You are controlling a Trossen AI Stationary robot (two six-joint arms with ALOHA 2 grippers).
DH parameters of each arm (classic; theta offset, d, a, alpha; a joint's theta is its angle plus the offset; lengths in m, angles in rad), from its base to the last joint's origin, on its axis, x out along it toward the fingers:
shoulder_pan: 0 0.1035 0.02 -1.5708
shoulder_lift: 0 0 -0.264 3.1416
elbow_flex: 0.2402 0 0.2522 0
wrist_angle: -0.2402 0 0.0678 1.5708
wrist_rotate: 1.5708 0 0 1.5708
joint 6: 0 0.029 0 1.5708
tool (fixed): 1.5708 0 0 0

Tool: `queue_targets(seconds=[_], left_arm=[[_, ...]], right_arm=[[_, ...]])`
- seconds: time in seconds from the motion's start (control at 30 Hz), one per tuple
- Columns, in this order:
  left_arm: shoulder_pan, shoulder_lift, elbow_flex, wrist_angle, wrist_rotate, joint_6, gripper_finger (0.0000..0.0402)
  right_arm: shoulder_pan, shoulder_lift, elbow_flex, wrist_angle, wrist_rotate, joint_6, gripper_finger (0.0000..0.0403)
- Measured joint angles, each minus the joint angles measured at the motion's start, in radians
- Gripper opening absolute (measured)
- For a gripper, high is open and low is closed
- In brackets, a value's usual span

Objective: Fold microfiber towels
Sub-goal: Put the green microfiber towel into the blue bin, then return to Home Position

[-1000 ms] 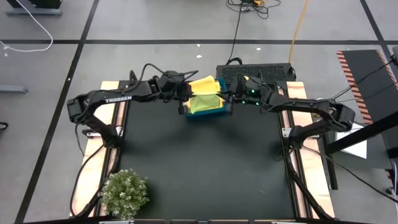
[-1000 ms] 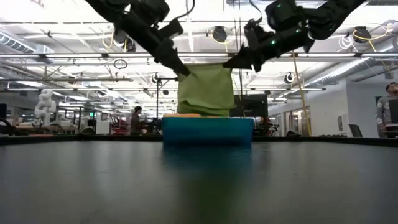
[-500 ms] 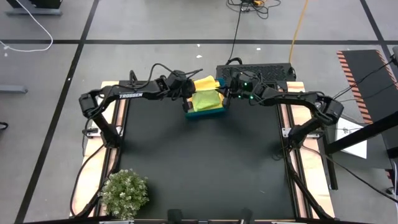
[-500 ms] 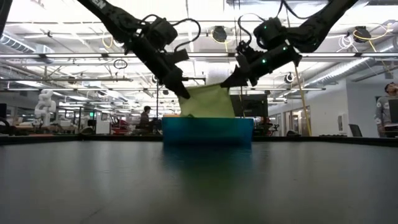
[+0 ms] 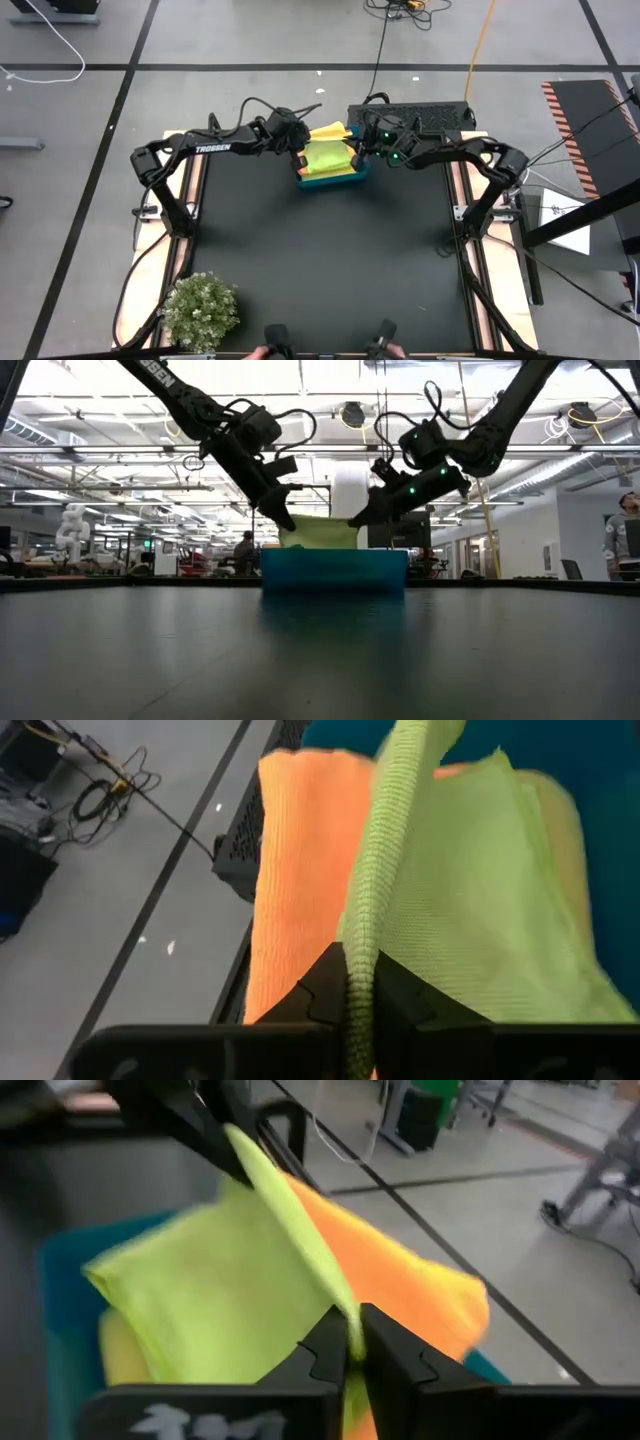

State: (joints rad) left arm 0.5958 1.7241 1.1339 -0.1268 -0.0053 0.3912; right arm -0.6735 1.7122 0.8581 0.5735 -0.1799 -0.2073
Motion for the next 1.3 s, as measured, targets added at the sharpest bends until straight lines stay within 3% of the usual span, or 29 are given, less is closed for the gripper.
queue_targets(seconds=[0.2,0.4,0.53,0.63,0.8,0.93,1.03,1.13,1.3], left_arm=[[0.002,0.0,-0.002,-0.011,-0.031,-0.001,0.009],[0.001,-0.012,-0.002,-0.011,-0.15,0.03,0.0168],[0.0,-0.088,-0.001,-0.069,-0.249,0.029,0.0203],[-0.005,-0.194,-0.001,-0.13,-0.223,-0.027,0.0214],[-0.024,-0.447,0.001,-0.258,-0.022,-0.091,0.0192],[-0.056,-0.675,-0.037,-0.289,0.075,-0.205,0.0152],[-0.114,-0.846,-0.132,-0.258,0.15,-0.281,0.012],[-0.202,-1.006,-0.269,-0.215,0.15,-0.343,0.0092],[-0.317,-1.235,-0.469,-0.185,0.061,-0.438,0.0056]], right_arm=[[-0.021,0.015,-0.001,-0.009,0.021,0.011,0.0086],[-0.021,-0.061,-0.001,-0.037,0.101,0.011,0.0165],[-0.02,-0.169,-0.001,-0.092,0.106,0.011,0.0183],[-0.009,-0.277,-0.001,-0.163,0.082,-0.003,0.0179],[0.029,-0.495,-0.026,-0.312,-0.037,-0.044,0.0156],[0.081,-0.705,-0.127,-0.34,-0.056,-0.045,0.0132],[0.143,-0.871,-0.222,-0.332,-0.026,0.003,0.0113],[0.235,-1.018,-0.318,-0.33,0.055,0.035,0.0093],[0.387,-1.217,-0.465,-0.347,0.185,0.038,0.0068]])
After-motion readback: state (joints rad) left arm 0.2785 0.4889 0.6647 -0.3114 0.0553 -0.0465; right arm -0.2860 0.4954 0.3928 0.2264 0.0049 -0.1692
